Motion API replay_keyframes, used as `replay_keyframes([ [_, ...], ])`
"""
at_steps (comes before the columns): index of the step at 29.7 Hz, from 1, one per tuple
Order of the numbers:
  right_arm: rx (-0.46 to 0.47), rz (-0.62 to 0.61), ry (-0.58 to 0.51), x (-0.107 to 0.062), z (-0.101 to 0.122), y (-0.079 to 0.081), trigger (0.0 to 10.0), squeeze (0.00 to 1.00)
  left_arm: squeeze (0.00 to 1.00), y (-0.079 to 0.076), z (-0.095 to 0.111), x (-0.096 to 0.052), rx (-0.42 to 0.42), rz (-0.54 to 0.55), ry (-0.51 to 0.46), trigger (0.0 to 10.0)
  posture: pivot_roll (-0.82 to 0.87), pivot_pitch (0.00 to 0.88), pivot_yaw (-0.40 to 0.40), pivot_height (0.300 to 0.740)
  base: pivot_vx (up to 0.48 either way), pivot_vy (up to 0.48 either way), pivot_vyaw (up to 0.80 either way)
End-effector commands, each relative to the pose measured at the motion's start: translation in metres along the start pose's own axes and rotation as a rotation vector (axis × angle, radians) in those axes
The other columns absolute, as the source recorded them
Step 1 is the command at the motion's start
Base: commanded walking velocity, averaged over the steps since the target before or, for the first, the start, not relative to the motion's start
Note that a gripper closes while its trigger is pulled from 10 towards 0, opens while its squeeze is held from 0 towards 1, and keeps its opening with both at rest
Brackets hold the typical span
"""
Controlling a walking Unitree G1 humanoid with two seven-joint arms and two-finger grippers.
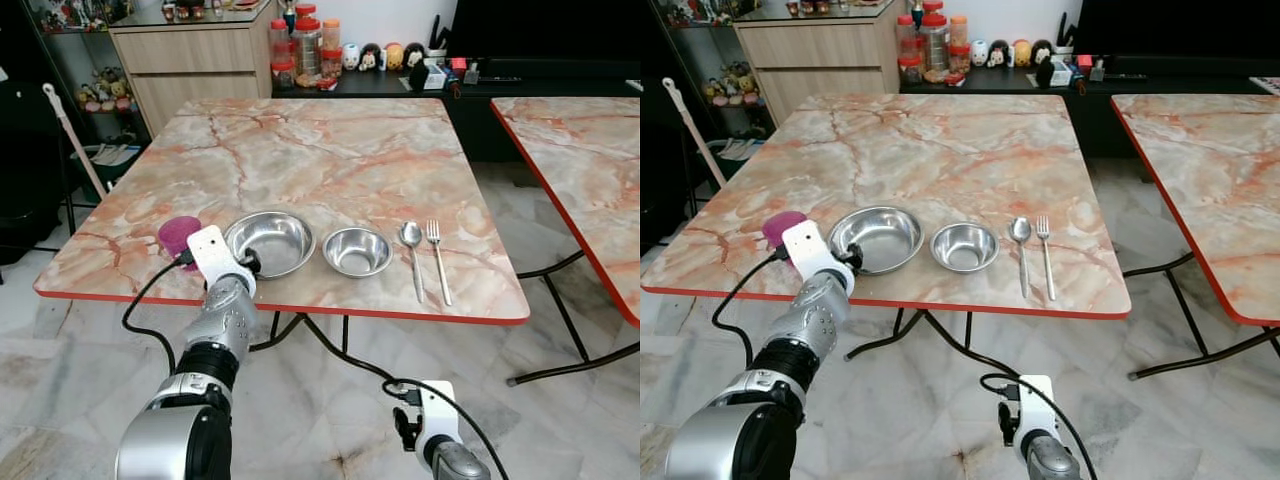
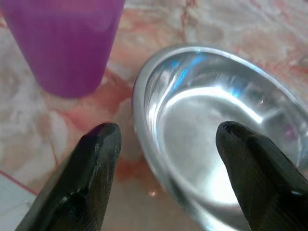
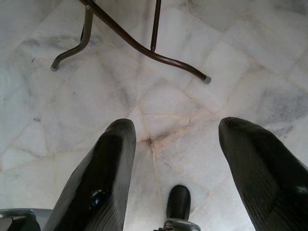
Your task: Setting the table
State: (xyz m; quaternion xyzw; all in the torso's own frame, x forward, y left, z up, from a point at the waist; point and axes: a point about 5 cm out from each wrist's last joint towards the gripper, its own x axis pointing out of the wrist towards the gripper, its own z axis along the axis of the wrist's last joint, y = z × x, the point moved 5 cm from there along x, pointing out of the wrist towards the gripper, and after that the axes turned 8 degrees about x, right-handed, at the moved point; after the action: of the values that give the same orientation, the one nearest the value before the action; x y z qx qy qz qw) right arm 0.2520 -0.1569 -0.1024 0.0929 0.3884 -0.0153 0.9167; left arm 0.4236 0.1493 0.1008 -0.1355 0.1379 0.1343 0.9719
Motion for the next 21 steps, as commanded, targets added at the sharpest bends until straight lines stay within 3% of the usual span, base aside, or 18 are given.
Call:
replay_keyframes([
  [1,0.012,-0.002,-0.001,0.000,-0.001,0.000,10.0,0.00,0.00,0.003,0.004,0.002,0.016,0.027,-0.006,10.0,0.00,0.000,0.042,0.728,0.000,0.000,0.00],
  [12,0.018,0.000,-0.001,-0.001,-0.002,0.001,10.0,0.00,0.00,-0.001,-0.008,0.002,0.051,0.020,0.036,10.0,0.00,0.005,0.044,0.728,0.000,0.000,0.00],
  [21,0.020,0.000,0.001,-0.001,-0.003,0.001,10.0,0.00,0.00,-0.009,-0.022,0.001,-0.010,-0.006,0.108,10.0,-0.01,0.003,0.050,0.728,0.000,0.000,0.00],
])
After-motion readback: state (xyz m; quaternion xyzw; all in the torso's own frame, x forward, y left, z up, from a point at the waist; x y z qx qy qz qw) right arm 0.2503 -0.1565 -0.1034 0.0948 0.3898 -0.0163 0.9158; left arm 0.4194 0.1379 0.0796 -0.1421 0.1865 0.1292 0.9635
